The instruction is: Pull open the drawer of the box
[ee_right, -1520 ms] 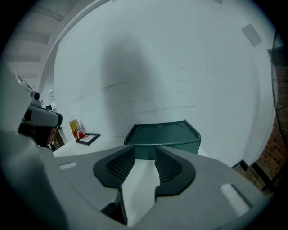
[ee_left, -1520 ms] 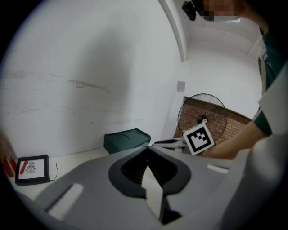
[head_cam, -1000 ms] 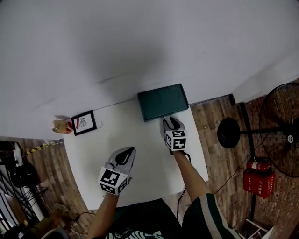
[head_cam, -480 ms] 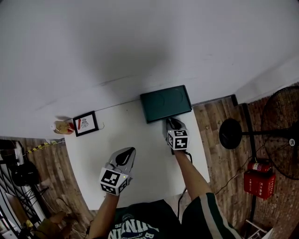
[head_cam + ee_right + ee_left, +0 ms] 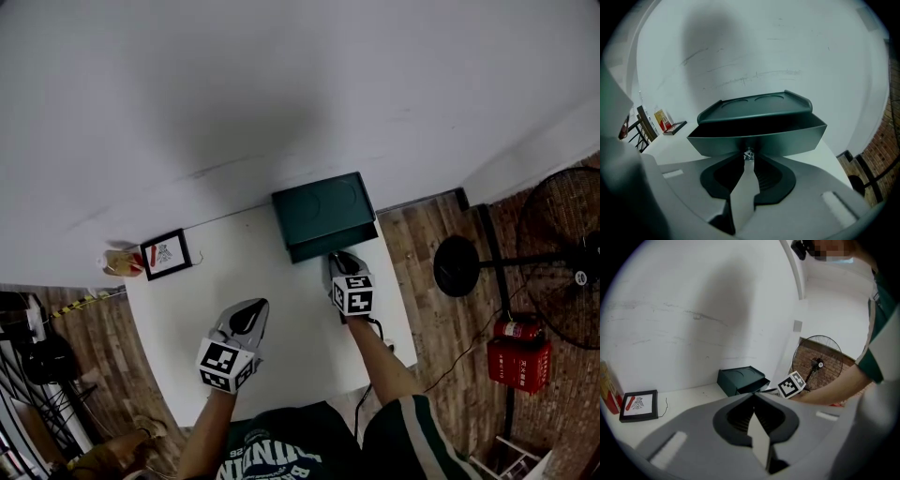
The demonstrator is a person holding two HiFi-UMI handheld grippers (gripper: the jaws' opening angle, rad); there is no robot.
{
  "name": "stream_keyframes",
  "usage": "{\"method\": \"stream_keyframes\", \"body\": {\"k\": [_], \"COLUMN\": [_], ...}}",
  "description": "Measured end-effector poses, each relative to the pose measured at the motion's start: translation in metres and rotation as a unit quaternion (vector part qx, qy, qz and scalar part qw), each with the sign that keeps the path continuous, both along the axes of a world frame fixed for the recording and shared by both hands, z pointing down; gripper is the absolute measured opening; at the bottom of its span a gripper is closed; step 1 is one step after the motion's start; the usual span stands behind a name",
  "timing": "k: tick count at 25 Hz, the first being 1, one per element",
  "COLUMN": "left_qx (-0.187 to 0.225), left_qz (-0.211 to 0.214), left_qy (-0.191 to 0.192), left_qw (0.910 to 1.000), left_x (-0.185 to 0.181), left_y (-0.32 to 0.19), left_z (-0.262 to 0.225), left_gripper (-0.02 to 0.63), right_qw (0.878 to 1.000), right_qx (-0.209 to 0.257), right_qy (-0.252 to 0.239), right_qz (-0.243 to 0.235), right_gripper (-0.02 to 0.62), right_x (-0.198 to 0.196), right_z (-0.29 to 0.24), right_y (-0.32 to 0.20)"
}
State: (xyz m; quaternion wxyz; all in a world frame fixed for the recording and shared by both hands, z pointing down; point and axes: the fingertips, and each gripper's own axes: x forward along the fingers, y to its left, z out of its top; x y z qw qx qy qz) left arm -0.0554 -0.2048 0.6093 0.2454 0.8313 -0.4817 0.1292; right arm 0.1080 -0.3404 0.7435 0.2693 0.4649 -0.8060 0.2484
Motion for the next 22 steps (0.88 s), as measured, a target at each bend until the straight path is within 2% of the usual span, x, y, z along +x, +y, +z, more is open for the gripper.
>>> {"method": "stream_keyframes", "body": {"k": [9, 22], "left_qx": [-0.004, -0.001], "left_qz": [0.016, 0.013], "left_qy": [0.0, -0.001], "left_qw": [0.9999, 0.9999], "left_x": [0.011, 0.008], "left_y": [0.004, 0.019], "left_z": [0.001, -0.001], "left_gripper": [0.052, 0.052], "right_qw": [1.0, 1.0], "right_qx": [-0.006, -0.014], "right_qy": [0.003, 0.008], "right_qz": [0.002, 0.003], "right_gripper": [0.066, 0.066], "right_x": [0.016, 0.031], "right_z": [0.001, 0.004], "right_y": [0.027, 0.06]}}
